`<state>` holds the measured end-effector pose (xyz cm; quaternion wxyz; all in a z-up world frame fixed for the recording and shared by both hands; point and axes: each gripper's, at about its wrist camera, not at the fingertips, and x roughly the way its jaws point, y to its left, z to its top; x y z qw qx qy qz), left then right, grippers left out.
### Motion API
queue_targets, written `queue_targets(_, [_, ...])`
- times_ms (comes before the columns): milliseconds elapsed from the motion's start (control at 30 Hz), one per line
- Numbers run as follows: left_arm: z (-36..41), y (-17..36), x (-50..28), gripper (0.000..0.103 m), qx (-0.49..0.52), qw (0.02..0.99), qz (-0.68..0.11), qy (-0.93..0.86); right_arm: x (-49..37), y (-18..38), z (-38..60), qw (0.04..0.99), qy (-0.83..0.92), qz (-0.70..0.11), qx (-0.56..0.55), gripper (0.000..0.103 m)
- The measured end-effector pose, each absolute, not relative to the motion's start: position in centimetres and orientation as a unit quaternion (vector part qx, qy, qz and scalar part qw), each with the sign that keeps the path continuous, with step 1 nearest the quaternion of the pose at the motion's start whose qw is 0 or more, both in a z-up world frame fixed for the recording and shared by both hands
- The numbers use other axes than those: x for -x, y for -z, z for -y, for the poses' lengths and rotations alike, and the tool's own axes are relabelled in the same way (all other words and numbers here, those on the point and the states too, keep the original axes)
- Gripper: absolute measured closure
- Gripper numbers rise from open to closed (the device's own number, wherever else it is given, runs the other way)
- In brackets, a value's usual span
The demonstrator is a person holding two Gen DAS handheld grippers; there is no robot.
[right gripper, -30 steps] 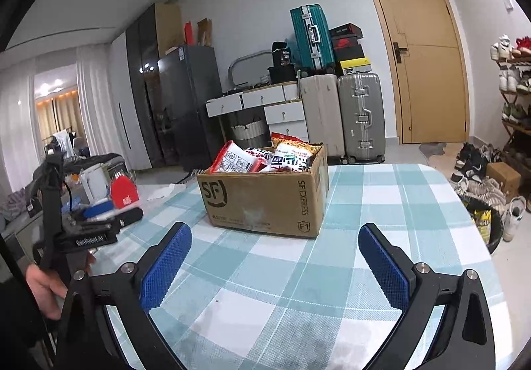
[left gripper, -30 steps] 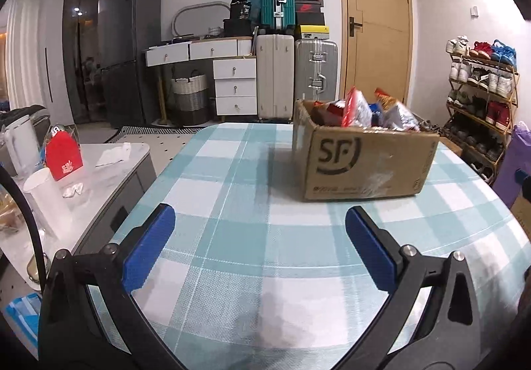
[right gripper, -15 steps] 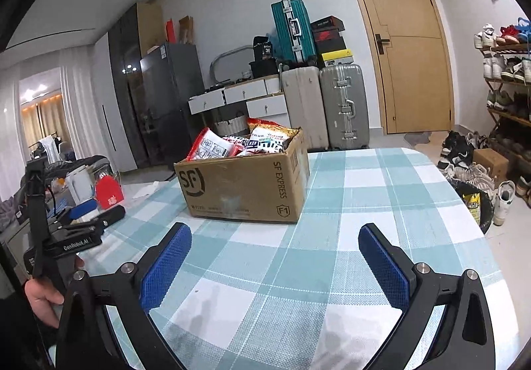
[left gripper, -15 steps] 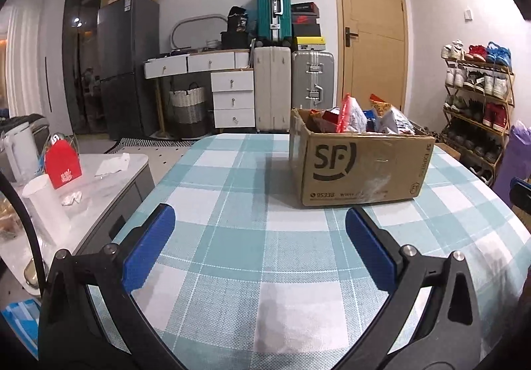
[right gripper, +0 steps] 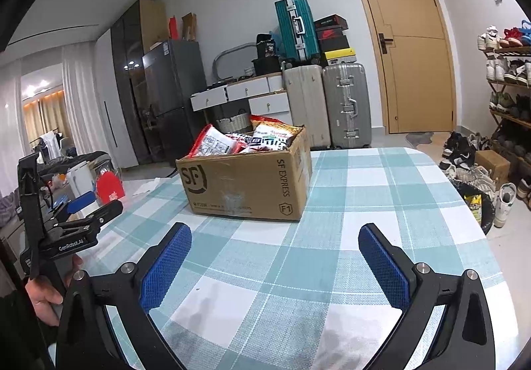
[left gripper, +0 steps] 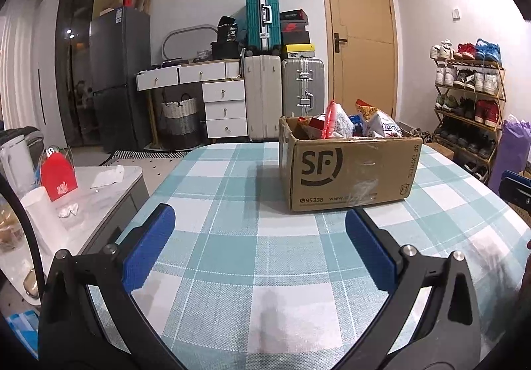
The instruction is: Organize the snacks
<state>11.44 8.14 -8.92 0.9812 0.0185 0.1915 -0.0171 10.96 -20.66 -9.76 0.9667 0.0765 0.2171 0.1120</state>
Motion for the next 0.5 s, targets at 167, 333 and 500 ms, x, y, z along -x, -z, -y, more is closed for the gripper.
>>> queue_targets(167, [-8.3, 8.9, -11.4, 0.000, -0.016, 0.981, -0.191, 0.016, -10.2, 9.4, 20.4, 0.971, -0.110, -0.201, -0.066, 0.000])
queue_targets(333, [-8.4, 8.9, -11.4, 0.000, -0.016, 0.982, -0.186, 0.019, -10.2, 9.3, 19.3, 0.972, -0.117, -0.200, -0.038, 0.000])
queue_targets(500, [-8.4, 8.9, -11.4, 0.000, -0.015, 0.982, -0.185, 0.018, -9.9, 9.2, 18.7, 0.972, -0.129, -0.193, -0.022, 0.000])
